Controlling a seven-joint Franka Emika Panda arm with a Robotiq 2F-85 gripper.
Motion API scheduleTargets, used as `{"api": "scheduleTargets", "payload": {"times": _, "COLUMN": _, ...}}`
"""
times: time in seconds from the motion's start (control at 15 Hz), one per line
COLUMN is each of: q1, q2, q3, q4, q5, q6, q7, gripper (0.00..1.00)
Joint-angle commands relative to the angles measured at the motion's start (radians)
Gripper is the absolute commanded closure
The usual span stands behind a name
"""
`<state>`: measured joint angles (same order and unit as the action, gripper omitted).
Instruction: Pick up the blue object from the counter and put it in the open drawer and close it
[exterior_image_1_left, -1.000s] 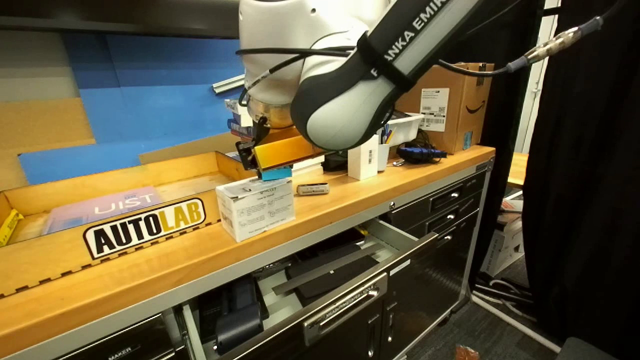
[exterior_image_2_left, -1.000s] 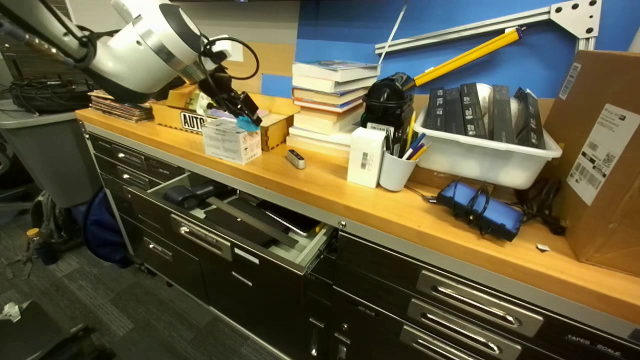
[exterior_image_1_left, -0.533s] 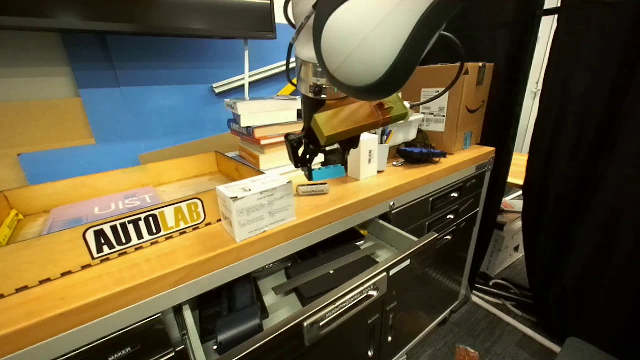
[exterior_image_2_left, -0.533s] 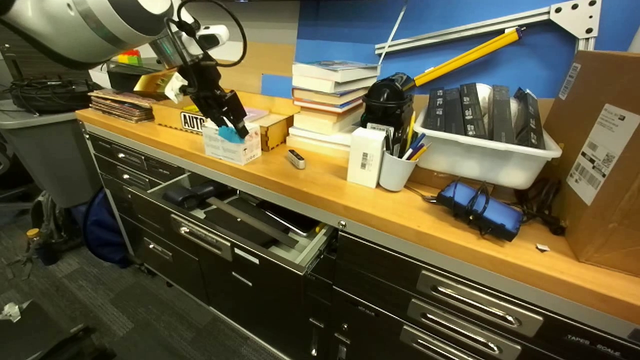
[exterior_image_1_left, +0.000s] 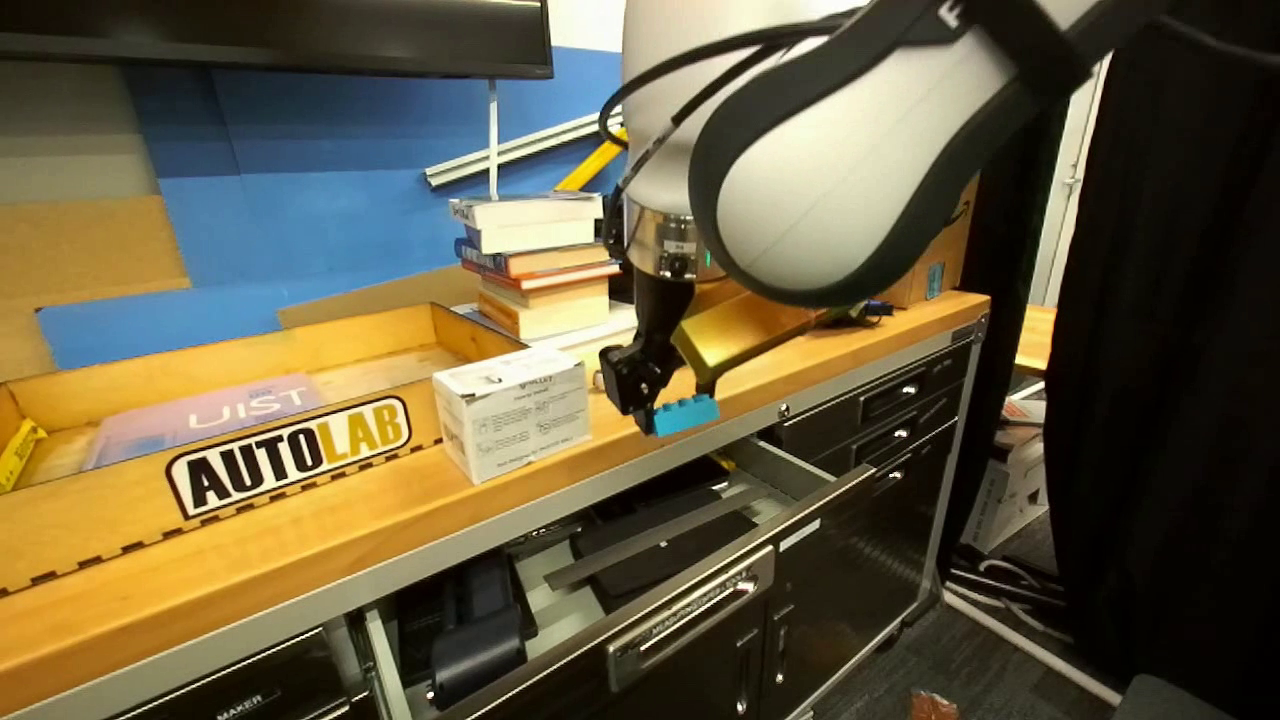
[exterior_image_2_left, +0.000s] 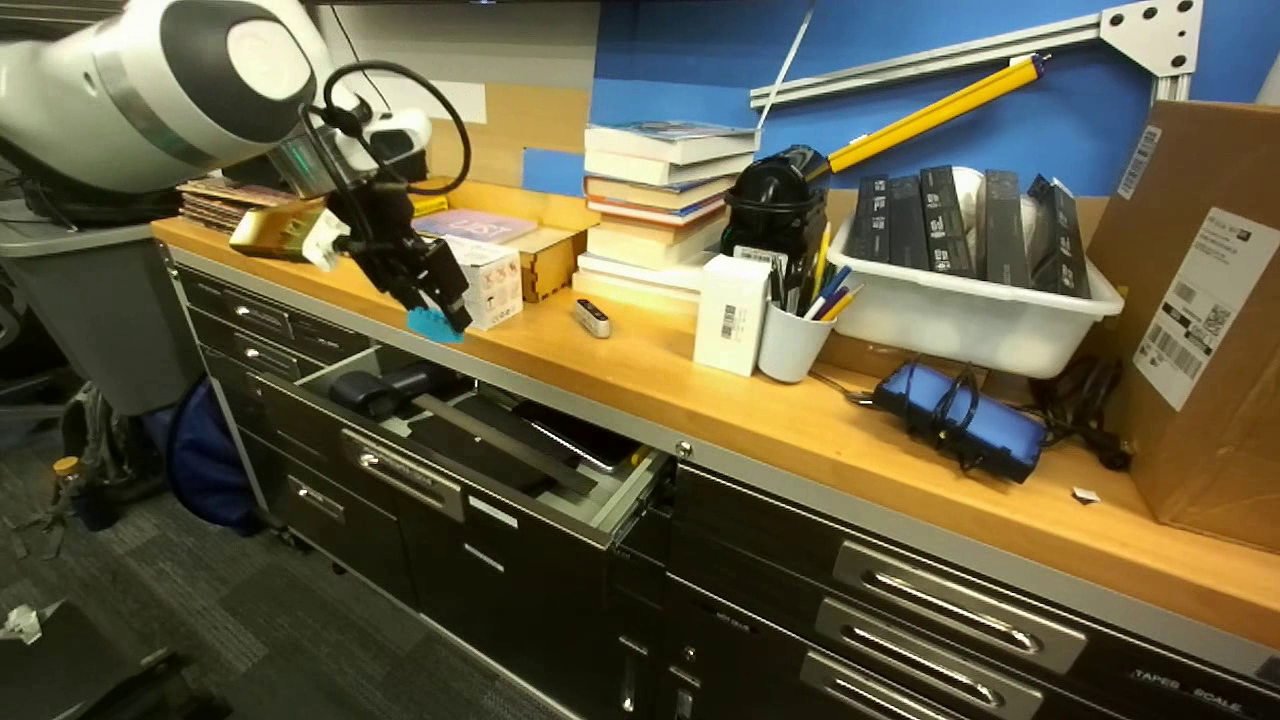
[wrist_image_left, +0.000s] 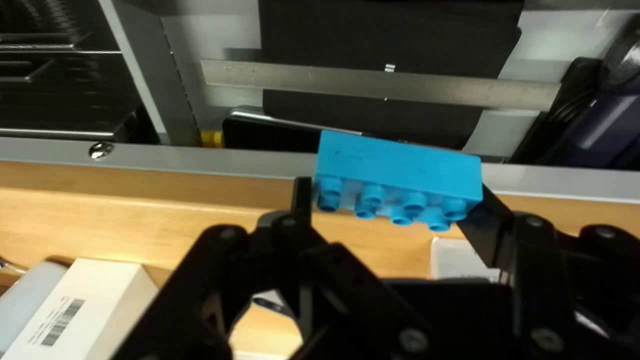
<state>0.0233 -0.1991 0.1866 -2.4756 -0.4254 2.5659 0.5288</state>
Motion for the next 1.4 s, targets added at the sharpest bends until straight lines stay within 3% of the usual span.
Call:
{"api": "scheduleTargets", "payload": {"times": 0.0, "q1": -0.014, "q2": 0.082, "q3": 0.024, "q4": -0.007, "q5": -0.059, "q6": 0.082, "q7": 0.051, "gripper": 0.53}}
{"api": "scheduleTargets", "payload": {"times": 0.33, "q1": -0.025, "q2": 0.209, "q3": 0.021, "q4": 0.032, "q5": -0.303, "q6": 0.158, "q7": 0.315, "gripper": 0.53}}
{"api": "scheduleTargets", "payload": {"times": 0.67, "q1": -0.009, "q2": 0.319, "q3": 0.001, "q4": 0.091, "q5": -0.546, "q6": 0.151, "q7": 0.576, "gripper": 0.53}}
{"api": "scheduleTargets", "payload": {"times": 0.87, "q1": -0.001, "q2": 0.378, "q3": -0.006, "q4": 0.131, "q5": -0.628, "q6": 0.147, "q7": 0.687, "gripper": 0.53}}
{"api": "scheduleTargets", "payload": {"times": 0.93, "q1": 0.001, "q2": 0.392, "q3": -0.005, "q4": 0.14, "q5": -0.641, "q6": 0.144, "q7": 0.702, "gripper": 0.07}}
{"api": "scheduleTargets", "payload": {"times": 1.07, "q1": -0.002, "q2": 0.399, "q3": 0.0, "q4": 0.145, "q5": -0.636, "q6": 0.143, "q7": 0.702, "gripper": 0.01}}
{"api": "scheduleTargets", "payload": {"times": 1.33, "q1": -0.024, "q2": 0.322, "q3": 0.02, "q4": 0.094, "q5": -0.547, "q6": 0.118, "q7": 0.575, "gripper": 0.0}}
